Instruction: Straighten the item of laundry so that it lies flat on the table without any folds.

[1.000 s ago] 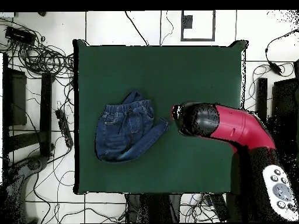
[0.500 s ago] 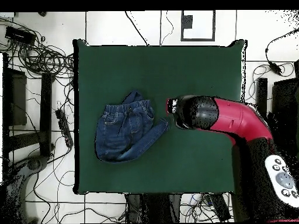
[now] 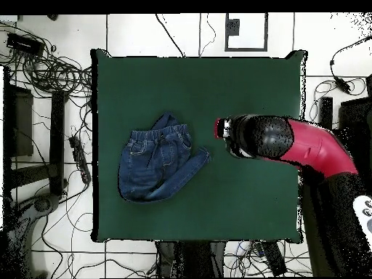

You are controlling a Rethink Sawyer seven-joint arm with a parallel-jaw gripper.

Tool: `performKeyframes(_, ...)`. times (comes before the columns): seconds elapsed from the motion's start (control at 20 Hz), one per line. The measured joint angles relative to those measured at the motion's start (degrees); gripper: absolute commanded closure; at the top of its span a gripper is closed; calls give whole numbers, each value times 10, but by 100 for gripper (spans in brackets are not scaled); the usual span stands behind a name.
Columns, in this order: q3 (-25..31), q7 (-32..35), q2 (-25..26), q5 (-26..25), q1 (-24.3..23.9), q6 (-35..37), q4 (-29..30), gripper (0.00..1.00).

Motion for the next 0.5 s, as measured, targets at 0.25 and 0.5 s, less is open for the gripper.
performKeyframes(0.25, 1, 0, 7, -1, 5, 14, -1, 0)
performKeyframes(0.5, 8, 0, 33, -1, 15, 14, -7, 0)
